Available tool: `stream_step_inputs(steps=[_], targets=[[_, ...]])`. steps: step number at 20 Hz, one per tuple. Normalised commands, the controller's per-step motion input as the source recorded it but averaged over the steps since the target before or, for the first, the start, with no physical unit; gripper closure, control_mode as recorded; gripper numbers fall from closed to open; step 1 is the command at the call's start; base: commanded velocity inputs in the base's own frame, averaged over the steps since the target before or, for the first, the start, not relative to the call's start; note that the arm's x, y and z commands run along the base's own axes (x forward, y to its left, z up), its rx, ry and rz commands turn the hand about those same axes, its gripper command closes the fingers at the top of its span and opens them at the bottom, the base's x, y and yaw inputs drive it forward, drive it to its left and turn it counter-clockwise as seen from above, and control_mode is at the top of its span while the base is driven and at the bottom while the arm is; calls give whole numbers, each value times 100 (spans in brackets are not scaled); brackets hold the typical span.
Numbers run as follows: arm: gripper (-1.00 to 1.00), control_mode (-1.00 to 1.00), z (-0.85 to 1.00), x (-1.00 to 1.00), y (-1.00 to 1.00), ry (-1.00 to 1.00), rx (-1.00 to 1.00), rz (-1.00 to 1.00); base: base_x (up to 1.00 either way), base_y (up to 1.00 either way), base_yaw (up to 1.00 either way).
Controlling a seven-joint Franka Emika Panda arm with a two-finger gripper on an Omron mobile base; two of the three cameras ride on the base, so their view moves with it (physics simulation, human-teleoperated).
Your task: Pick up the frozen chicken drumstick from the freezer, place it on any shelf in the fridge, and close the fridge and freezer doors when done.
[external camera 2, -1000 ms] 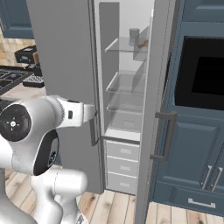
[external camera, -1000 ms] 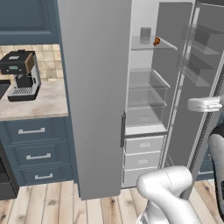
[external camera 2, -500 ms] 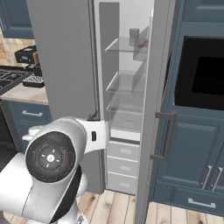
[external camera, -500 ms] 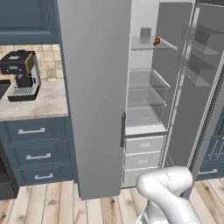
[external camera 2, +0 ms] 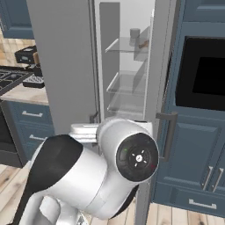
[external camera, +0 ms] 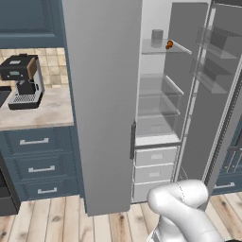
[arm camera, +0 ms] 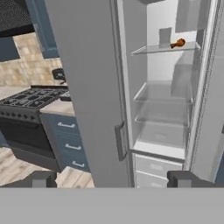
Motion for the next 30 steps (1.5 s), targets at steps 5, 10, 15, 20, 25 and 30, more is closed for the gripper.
stream_step_inputs(steps=[5,10,15,20,25,30], targets=[[-100,-100,0,41,-83,1,12,4,0,0,0],[-100,-100,-1,62,-52,6,4,0,0,0,0],[-100,-100,-9,77,-49,2,2,0,0,0,0],[-100,-100,-16,62,-50,0,3,0,0,0,0],[-100,-100,-28,83,-21,0,2,-4,0,0,0],[-100,-100,-15,77,-57,0,3,-2,0,0,0]])
